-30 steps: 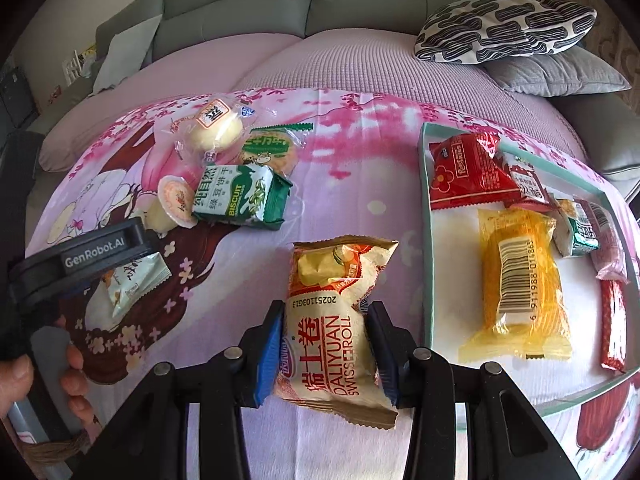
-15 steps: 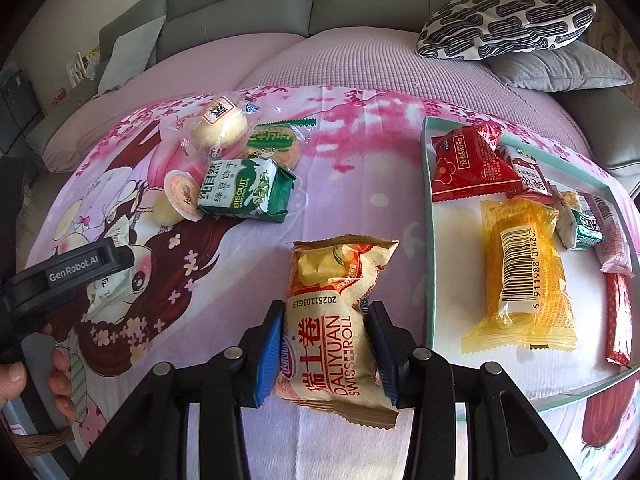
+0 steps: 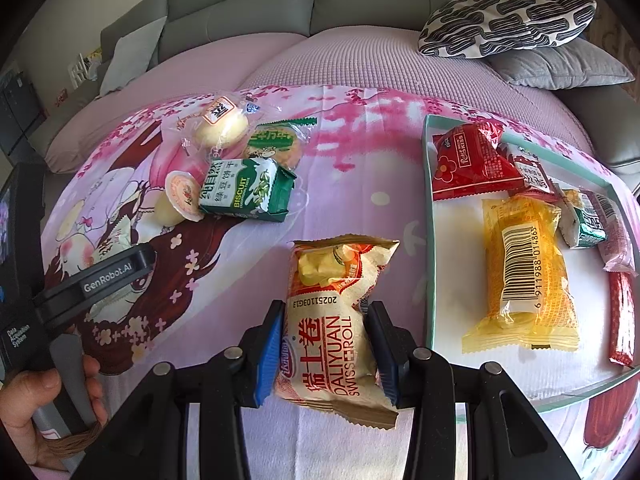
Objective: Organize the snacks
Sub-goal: 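Lift the Swiss roll packet with the right tool while the left tool grasps the white biscuit packet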
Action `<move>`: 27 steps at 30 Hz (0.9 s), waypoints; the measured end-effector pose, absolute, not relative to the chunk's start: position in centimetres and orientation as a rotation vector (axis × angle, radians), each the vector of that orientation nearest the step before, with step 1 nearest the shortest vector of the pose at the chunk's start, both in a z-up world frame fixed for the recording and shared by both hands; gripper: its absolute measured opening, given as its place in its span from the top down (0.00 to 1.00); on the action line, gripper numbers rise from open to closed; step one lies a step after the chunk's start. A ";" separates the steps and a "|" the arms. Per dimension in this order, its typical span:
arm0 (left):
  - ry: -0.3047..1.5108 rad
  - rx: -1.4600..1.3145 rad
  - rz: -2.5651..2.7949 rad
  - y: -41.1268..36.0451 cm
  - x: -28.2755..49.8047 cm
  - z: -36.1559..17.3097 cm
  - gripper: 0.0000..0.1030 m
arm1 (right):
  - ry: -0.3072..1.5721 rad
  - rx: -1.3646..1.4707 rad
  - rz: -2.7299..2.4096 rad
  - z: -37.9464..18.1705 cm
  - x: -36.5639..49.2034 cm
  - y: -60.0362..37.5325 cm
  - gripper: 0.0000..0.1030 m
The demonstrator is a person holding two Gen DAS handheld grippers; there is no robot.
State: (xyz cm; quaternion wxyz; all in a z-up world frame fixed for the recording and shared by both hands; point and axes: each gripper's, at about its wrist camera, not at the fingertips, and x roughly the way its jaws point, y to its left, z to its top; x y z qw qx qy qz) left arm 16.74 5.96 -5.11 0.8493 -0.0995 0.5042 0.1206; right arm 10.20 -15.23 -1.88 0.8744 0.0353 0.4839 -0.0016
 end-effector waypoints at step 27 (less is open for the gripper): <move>1.040 -0.136 0.143 3.5 15.4 -3.2 0.47 | 1.008 0.111 -0.011 -1.7 10.0 -15.7 0.57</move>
